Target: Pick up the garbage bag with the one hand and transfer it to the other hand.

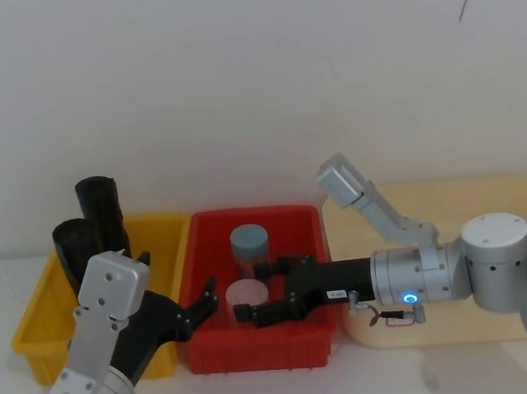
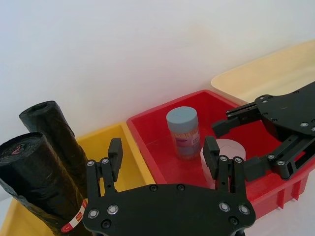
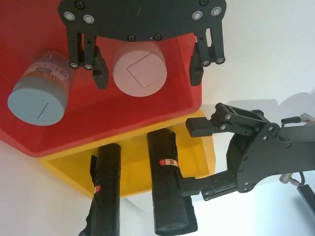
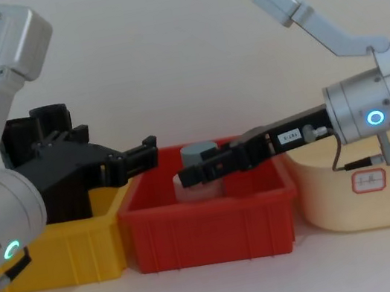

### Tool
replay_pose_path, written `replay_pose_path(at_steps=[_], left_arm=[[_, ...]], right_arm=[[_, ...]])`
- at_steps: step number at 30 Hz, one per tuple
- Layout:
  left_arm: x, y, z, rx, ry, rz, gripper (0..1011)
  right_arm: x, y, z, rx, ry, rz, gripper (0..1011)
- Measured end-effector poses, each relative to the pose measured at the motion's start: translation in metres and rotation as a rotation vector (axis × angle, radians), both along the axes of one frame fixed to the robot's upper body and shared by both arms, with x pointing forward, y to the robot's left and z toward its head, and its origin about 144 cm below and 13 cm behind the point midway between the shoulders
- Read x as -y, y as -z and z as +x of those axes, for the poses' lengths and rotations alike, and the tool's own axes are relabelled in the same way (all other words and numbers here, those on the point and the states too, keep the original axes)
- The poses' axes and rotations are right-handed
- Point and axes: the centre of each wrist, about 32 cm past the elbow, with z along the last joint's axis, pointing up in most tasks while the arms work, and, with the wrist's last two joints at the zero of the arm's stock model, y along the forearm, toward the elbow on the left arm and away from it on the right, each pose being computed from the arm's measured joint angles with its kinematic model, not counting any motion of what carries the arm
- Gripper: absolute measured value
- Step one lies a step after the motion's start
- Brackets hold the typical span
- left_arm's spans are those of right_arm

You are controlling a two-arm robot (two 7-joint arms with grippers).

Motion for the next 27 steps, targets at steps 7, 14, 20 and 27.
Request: replay_pose_path(at_steps=[7, 14, 20, 27], left_arm=[[0.0000, 0.0000, 0.0000, 0.000, 0.000, 0.000, 1001], [0.0000, 0.0000, 0.0000, 0.000, 0.000, 0.000, 1001], [0.0000, 0.0000, 0.0000, 0.000, 0.000, 0.000, 1001], [0.0000, 0.0000, 0.0000, 0.000, 0.000, 0.000, 1001]], right_arm=[[-0.0024, -0.0001, 0.0026, 0.002, -0.001, -0.012, 1001], [-0.0050, 0.0000, 0.0048, 0.005, -0.001, -0.023, 1001], [-0.0072, 0.0004, 0.0066, 0.005, 0.000, -0.033, 1001], [-0.0089, 0.0015, 0.0086, 0.003, 0.002, -0.041, 1001]])
